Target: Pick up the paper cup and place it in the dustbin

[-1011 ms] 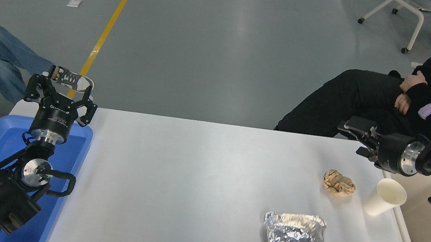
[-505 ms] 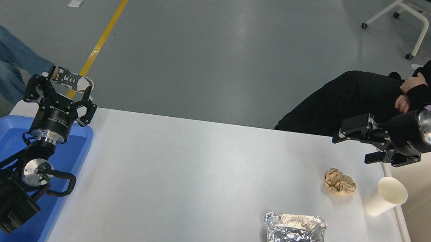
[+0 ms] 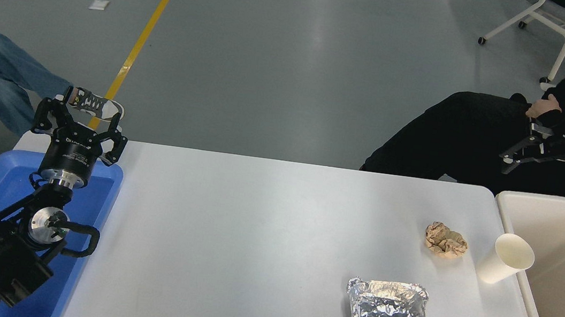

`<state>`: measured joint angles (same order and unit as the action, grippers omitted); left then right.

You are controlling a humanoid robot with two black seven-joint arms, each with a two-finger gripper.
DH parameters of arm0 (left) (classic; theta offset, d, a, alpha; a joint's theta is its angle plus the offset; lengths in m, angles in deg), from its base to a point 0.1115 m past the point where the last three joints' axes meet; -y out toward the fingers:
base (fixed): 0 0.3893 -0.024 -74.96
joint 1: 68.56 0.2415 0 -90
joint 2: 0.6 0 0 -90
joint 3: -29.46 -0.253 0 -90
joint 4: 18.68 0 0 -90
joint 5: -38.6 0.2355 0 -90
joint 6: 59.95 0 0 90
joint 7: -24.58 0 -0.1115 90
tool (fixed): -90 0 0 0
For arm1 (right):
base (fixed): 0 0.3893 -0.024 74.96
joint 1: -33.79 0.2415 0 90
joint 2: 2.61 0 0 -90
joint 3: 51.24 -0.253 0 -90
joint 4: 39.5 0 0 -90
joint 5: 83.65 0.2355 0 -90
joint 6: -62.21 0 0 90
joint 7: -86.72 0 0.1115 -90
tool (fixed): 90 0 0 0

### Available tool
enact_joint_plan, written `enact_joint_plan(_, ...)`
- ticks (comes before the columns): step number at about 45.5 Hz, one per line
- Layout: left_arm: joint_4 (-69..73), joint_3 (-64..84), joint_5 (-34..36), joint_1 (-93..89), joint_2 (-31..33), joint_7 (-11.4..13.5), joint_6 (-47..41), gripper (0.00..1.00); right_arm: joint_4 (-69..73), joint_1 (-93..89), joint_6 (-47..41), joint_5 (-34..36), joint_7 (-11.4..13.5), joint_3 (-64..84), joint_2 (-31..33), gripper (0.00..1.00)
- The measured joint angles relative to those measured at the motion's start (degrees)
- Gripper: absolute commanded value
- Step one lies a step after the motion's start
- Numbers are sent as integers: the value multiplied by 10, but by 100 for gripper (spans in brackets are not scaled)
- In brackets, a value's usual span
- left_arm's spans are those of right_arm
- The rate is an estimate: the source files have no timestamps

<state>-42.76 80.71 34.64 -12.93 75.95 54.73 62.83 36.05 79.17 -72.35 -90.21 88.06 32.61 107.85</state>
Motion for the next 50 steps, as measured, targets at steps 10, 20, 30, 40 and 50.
enact_joint_plan(10, 0, 0, 0, 0, 0, 0, 0, 99, 0, 20, -3, 2, 12, -3, 4, 100)
enact_joint_plan(20, 0, 0, 0, 0, 0, 0, 0, 99, -1, 26, -4, 3, 17, 1, 14, 100)
enact_joint_plan(30, 0, 0, 0, 0, 0, 0, 0, 99, -1, 24, -4, 10, 17, 11, 22, 100)
enact_joint_plan(40, 0, 0, 0, 0, 0, 0, 0, 99, -1, 16, -4, 55, 16, 26, 33, 100)
enact_joint_plan(50, 0, 0, 0, 0, 0, 0, 0, 99, -8, -22, -4, 75, 17, 47, 38, 100)
